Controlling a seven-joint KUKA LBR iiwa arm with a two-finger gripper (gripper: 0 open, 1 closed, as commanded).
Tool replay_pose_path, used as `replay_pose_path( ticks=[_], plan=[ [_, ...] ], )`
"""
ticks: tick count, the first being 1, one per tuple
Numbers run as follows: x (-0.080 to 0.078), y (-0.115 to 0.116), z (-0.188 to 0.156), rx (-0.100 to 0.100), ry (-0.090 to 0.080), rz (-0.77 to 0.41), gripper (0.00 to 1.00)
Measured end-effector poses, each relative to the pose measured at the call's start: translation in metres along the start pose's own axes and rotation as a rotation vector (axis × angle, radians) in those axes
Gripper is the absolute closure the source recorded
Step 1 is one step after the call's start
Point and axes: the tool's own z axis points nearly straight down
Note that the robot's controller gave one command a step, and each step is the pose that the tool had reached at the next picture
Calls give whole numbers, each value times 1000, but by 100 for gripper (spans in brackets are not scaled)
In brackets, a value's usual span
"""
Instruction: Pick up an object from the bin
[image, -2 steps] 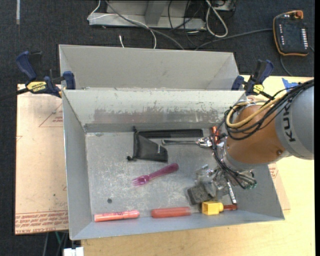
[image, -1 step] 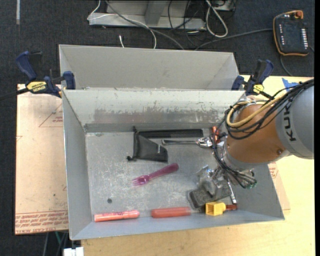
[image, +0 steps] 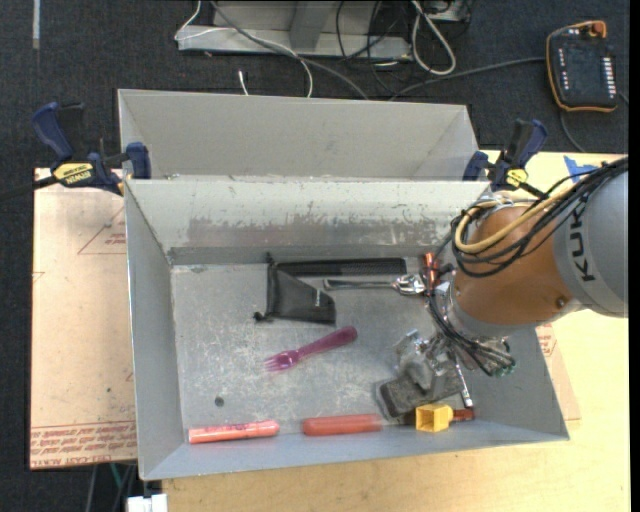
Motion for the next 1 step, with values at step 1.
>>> replay_pose_path(
  ticks=[1],
  plan=[
    [0,1,-11,-1,1,0,100]
  ],
)
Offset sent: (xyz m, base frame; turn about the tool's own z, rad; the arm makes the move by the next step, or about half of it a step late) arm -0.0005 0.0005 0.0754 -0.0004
